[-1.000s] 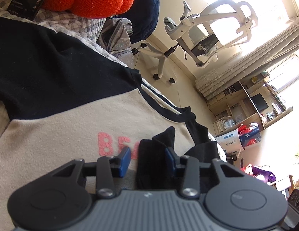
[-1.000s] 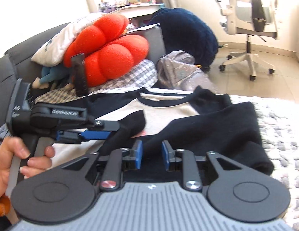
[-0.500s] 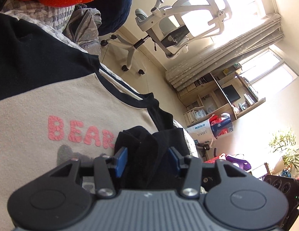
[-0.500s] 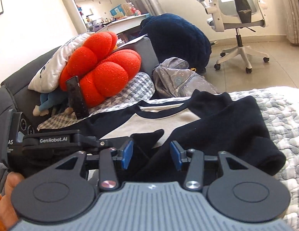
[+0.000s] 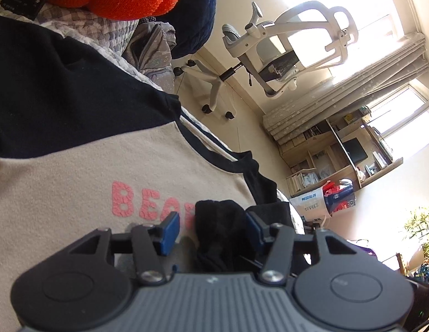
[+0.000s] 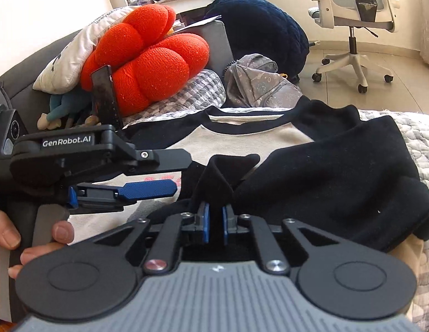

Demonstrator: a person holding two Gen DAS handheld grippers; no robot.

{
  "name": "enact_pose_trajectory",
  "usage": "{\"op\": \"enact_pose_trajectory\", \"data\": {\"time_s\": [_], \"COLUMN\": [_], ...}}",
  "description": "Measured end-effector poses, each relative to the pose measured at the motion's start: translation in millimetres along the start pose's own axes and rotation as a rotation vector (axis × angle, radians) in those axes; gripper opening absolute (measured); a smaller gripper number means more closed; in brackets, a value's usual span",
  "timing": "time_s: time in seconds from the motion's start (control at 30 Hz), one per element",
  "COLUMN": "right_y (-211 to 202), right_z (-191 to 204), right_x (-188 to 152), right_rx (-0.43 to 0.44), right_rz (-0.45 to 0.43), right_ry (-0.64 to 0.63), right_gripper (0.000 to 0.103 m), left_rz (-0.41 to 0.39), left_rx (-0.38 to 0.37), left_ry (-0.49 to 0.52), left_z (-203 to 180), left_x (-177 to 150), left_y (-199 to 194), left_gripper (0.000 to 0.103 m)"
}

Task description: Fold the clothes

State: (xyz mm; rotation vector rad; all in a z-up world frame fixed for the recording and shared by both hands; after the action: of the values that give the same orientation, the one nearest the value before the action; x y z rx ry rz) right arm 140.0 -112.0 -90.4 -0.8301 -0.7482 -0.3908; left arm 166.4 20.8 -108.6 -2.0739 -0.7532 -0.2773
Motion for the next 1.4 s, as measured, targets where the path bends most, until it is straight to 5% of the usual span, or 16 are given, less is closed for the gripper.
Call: {"op": "enact_pose_trajectory", "data": {"time_s": [0.23, 0.3, 0.33, 0.43, 0.6, 0.77, 0.9, 1.0, 1.1, 1.23, 1.4], "right_y": [-3.6, -5.9, -7.5, -14.4, -29.9, -40.6, -42.7, -42.7, -41.9, -45.1, -66.5], "right_z": [-4.0, -4.0, -4.1, -7.6, -29.3, -50.3, -53.8, -54.1, -53.4, -54.0, -67.7], "right_x": [-4.7, -4.1, -3.4, -1.1, 3.2, 4.1, 4.0, 3.4, 4.2, 7.5, 14.5], "right_rx": [0.033, 0.032, 0.031, 0.004, -0.069, -0.090, -0.107, -0.114, -0.119, -0.131, -0.181], "right_rz": [0.010, 0.004, 0.001, -0.019, -0.064, -0.109, -0.102, -0.098, -0.099, -0.118, -0.198], "right_ry": [0.054, 0.060, 0.063, 0.062, 0.083, 0.162, 0.157, 0.151, 0.150, 0.146, 0.145], "right_gripper": [0.010, 0.012, 0.021, 0.044, 0.049, 0.049, 0.049, 0.050, 0.051, 0.051, 0.057], "left_rz": [-0.003, 0.002, -0.023, -0.109, -0.251, -0.204, -0.029, 0.016, -0.038, -0.059, -0.105], "left_rx": [0.013, 0.040, 0.071, 0.150, 0.269, 0.328, 0.339, 0.332, 0.309, 0.262, 0.277], "left_ry": [-0.001, -0.008, -0.010, -0.013, -0.007, 0.036, 0.166, 0.212, 0.145, 0.050, 0.121], "left_z": [-3.2, -3.5, -2.9, -0.8, 19.3, 49.7, 74.2, 90.1, 101.8, 108.1, 93.2], "left_x": [-3.2, -6.0, -5.3, 1.1, 21.2, 5.9, -33.6, -43.5, -28.1, -7.8, 0.8], "left_y": [10.5, 15.3, 11.0, -9.4, -70.5, -109.9, -112.4, -116.4, -121.5, -108.3, -84.9], "left_gripper": [0.047, 0.005, 0.004, 0.004, 0.004, 0.005, 0.014, 0.017, 0.034, 0.034, 0.032]}}
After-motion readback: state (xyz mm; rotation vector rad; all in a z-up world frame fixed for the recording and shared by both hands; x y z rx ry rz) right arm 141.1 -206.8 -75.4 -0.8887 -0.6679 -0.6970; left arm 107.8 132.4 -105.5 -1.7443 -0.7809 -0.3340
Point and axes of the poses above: each gripper's, at about its wrist camera, not at the fingertips, and y roughly the way its jaws point, z to its left, x to its top, the point moved 8 cm from there along y, roughly the way its jaws point, and after that the axes turned 14 degrees about x, right-handed, at the moved point
